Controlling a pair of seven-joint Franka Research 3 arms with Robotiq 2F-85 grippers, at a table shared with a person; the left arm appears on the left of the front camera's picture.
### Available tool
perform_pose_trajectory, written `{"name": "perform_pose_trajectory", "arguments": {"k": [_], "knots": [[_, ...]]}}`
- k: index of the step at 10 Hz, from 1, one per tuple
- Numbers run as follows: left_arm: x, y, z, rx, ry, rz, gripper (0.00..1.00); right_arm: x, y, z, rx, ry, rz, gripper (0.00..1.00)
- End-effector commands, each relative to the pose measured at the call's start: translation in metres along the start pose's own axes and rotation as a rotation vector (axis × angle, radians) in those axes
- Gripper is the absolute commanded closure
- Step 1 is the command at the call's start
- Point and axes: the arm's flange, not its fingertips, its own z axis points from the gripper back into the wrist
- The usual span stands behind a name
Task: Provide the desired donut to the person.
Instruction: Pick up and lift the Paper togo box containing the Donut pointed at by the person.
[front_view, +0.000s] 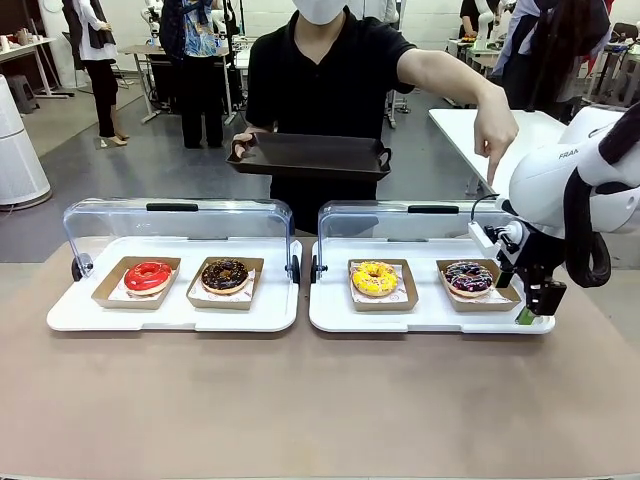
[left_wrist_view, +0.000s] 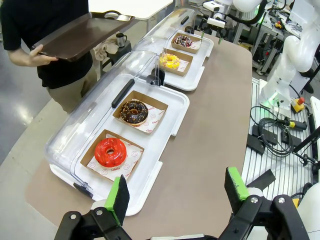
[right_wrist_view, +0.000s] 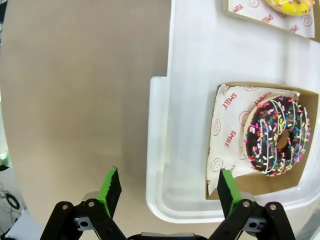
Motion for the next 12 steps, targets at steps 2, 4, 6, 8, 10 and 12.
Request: {"name": "perform_pose_trajectory", "arguments": {"k": [2,4,6,8,10,12], "knots": [[0.0,0.0,0.002,-0.004,-0.015,-0.007,0.0,-0.007,-0.016,-0.019,-0.026,0.034,-0.013,0.0],[0.0,0.0,0.002,-0.004,-0.015,-0.007,0.0,-0.012,-0.024,-0.024,-0.027,0.034,-0.029,0.0],[0.0,0.0,0.002,-0.004,-0.015,-0.007,0.0,-0.016,-0.03,-0.027,-0.034,0.03,-0.037,0.0],[0.0,0.0,0.002,-0.004,-0.015,-0.007,0.0,-0.019,-0.033,-0.028,-0.04,0.032,-0.038,0.0],[0.0,0.0,0.002,-0.004,-0.015,-0.007,0.0,-0.02,-0.036,-0.031,-0.042,0.027,-0.042,0.0],[0.0,0.0,0.002,-0.004,-0.015,-0.007,0.0,-0.022,-0.038,-0.033,-0.054,0.02,-0.04,0.0]]}}
